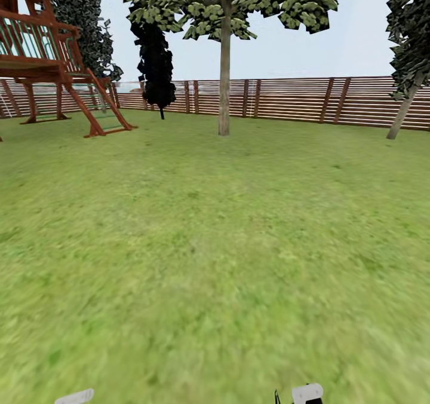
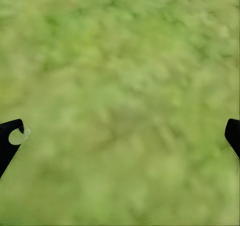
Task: In the garden, pick up the pesticide atomizer on the floor and spray pesticide onto both trees until each tree trunk is fully covered.
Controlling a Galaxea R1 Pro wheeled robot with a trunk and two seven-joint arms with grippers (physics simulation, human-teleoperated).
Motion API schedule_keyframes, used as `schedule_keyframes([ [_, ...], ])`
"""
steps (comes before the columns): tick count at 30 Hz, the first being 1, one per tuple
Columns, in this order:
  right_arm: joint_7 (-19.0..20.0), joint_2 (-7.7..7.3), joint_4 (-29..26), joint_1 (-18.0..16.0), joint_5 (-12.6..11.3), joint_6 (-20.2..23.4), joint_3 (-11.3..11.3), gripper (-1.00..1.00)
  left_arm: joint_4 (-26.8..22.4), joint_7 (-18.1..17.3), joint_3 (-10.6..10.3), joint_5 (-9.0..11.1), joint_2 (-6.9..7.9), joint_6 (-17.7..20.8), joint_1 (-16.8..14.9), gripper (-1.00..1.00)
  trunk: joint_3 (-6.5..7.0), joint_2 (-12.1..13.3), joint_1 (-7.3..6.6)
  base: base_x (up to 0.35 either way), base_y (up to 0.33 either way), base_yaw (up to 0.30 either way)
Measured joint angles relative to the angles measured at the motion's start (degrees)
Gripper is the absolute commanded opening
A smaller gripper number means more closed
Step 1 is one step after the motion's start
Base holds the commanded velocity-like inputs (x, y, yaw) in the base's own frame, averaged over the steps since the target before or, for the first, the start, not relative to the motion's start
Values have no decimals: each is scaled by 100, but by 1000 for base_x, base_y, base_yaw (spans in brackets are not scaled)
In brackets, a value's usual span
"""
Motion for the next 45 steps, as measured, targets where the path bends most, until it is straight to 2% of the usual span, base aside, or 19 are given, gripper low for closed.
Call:
schedule_keyframes([
  [45, 0, 0, 0, 0, -3, 0, 0, 100, 2, 0, 0, 0, -3, 3, 0, -100, 0, 0, 0, 339, 0, 0],
])
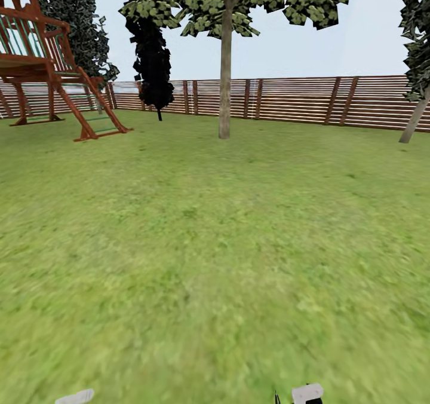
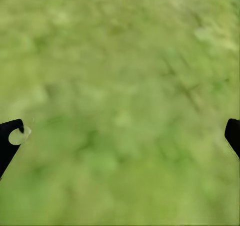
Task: In the garden, pick up the pesticide atomizer on the floor and spray pesticide onto both trees until each tree trunk is fully covered.
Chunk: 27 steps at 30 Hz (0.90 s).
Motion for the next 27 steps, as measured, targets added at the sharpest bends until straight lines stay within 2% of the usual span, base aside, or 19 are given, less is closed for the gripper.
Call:
schedule_keyframes([
  [27, 0, 0, 0, 4, 0, 0, 0, 100, 0, 8, 0, 0, 0, 0, 0, -100, 0, 0, 0, 339, 0, 0],
])
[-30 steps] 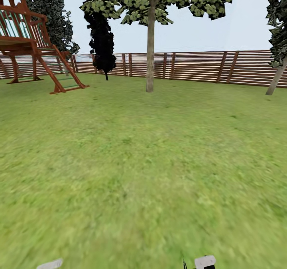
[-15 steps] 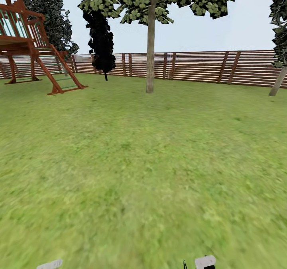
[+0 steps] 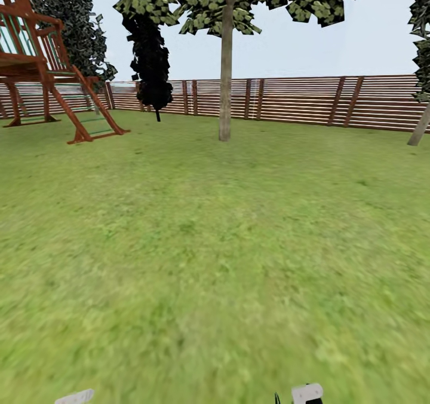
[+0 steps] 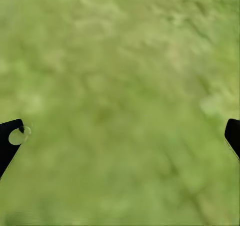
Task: In the garden, pick up the pesticide atomizer on the floor and spray pesticide onto both trees until each tree trunk is fully covered.
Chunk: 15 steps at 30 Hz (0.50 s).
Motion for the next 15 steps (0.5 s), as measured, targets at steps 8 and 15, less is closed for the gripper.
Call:
schedule_keyframes([
  [8, 0, 0, 0, -1, 2, 0, 0, 100, 0, -2, 1, 0, 1, 0, 0, -100, 0, 0, 0, 339, 0, 0],
  [15, 0, 0, 0, -3, 1, 0, 0, 100, 0, -2, 0, 0, 2, 0, 0, -100, 0, 0, 0, 339, 0, 0],
])
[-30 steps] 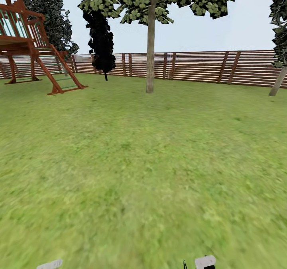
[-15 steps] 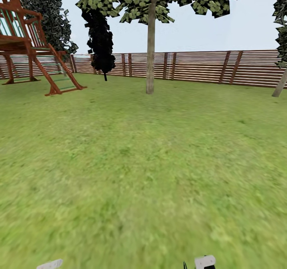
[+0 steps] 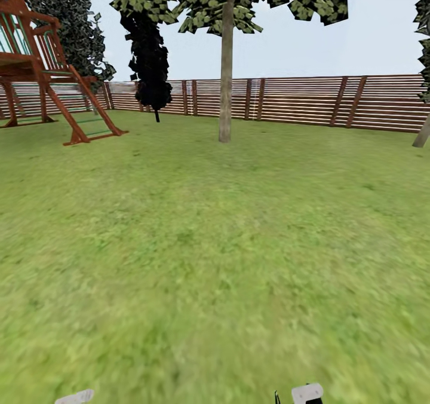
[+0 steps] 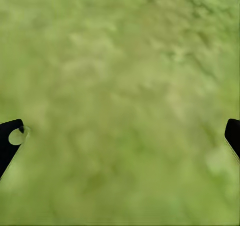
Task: In the garden, pick up the pesticide atomizer on the floor and spray pesticide onto both trees until each tree trunk is fully covered.
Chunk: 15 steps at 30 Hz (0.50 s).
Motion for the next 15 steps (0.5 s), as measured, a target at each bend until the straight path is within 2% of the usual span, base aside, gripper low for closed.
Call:
schedule_keyframes([
  [15, 0, 0, 0, -3, 1, 0, 0, 100, 0, 2, -1, -1, -3, 0, 0, -100, 0, 0, 0, 339, 0, 0],
])
